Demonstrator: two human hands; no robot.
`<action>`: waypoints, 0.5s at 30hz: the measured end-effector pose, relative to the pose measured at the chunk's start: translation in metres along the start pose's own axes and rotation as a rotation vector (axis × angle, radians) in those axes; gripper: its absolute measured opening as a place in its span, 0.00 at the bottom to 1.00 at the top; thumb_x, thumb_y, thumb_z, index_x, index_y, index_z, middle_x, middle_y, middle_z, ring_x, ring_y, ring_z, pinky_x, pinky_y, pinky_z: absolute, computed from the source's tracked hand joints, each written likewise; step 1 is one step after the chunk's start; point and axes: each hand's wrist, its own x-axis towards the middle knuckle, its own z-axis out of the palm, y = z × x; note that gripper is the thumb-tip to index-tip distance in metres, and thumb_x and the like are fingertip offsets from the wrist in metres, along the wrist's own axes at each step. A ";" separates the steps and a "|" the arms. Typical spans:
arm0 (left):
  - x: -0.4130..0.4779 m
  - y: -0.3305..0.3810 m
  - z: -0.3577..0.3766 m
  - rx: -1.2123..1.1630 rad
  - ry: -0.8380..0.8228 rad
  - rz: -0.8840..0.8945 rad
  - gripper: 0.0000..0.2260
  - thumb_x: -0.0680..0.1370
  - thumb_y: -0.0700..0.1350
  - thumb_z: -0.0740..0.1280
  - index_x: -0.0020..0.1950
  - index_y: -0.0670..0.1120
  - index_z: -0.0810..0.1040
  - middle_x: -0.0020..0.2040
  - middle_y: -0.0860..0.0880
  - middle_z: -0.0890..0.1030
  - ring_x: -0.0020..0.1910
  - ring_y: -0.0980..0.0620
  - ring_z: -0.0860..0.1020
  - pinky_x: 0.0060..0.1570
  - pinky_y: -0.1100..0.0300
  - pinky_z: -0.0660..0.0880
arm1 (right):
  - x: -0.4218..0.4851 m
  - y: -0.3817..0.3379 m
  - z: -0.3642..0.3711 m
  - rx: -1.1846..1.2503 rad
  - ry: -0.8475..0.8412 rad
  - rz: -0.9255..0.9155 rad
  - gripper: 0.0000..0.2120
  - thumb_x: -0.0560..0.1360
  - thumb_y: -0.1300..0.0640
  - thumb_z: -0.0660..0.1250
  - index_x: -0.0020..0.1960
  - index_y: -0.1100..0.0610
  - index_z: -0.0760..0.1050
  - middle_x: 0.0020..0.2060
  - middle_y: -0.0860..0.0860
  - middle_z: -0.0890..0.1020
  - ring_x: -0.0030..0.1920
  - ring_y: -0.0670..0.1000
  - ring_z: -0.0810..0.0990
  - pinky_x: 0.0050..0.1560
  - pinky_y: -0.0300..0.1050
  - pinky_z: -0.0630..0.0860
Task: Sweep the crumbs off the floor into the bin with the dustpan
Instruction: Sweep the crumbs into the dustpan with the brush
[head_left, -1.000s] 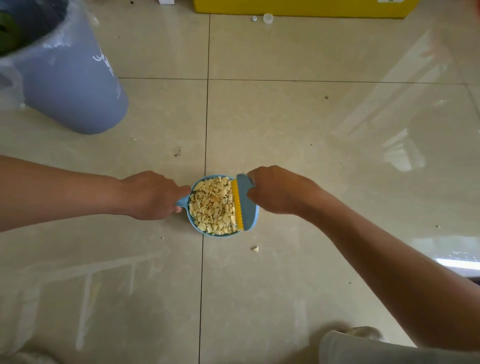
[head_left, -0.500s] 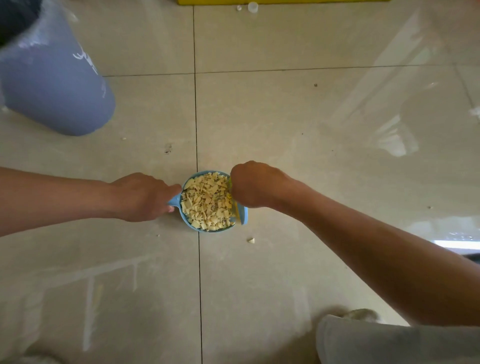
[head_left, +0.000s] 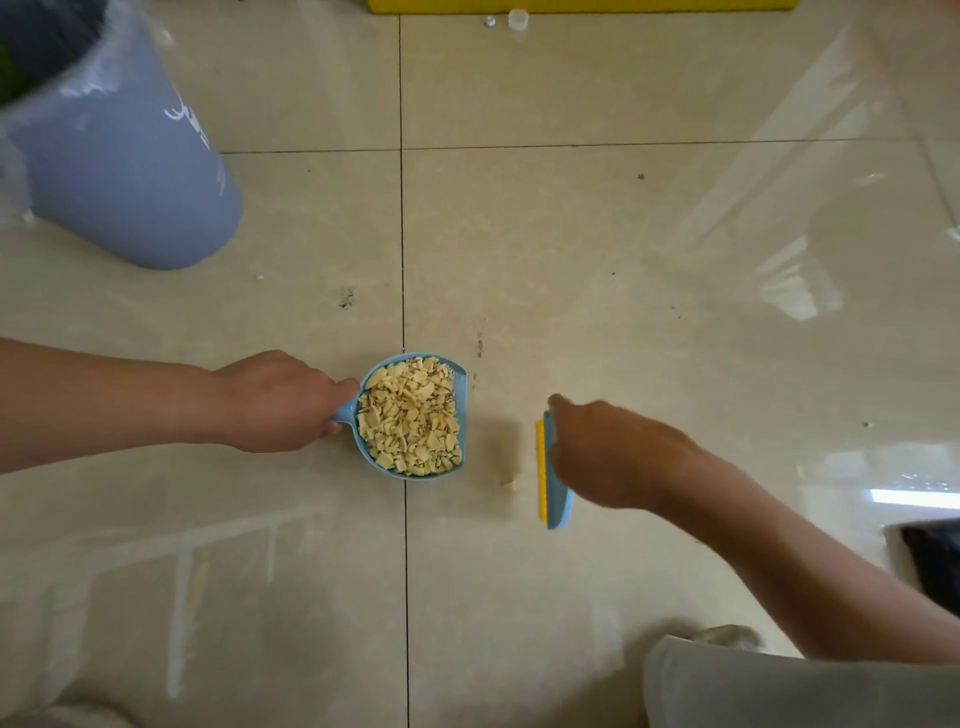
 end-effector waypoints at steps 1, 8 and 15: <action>0.000 0.000 0.000 0.003 0.007 0.019 0.15 0.81 0.58 0.56 0.64 0.52 0.65 0.52 0.51 0.82 0.47 0.47 0.81 0.44 0.55 0.73 | 0.000 -0.003 0.009 0.015 -0.014 -0.014 0.17 0.79 0.58 0.56 0.67 0.62 0.64 0.52 0.57 0.79 0.48 0.60 0.78 0.41 0.46 0.68; 0.001 0.013 -0.008 0.011 -0.004 0.049 0.14 0.82 0.57 0.57 0.63 0.51 0.65 0.53 0.51 0.81 0.50 0.46 0.81 0.43 0.55 0.70 | 0.014 -0.039 0.030 0.025 0.118 -0.142 0.31 0.78 0.60 0.58 0.77 0.63 0.51 0.47 0.58 0.79 0.42 0.58 0.75 0.36 0.47 0.68; 0.001 0.019 -0.007 0.022 -0.077 0.006 0.18 0.82 0.58 0.54 0.69 0.51 0.62 0.56 0.50 0.80 0.53 0.46 0.80 0.50 0.54 0.73 | 0.018 -0.036 0.010 0.110 0.289 -0.233 0.23 0.79 0.60 0.56 0.73 0.61 0.58 0.42 0.59 0.78 0.37 0.59 0.72 0.35 0.48 0.66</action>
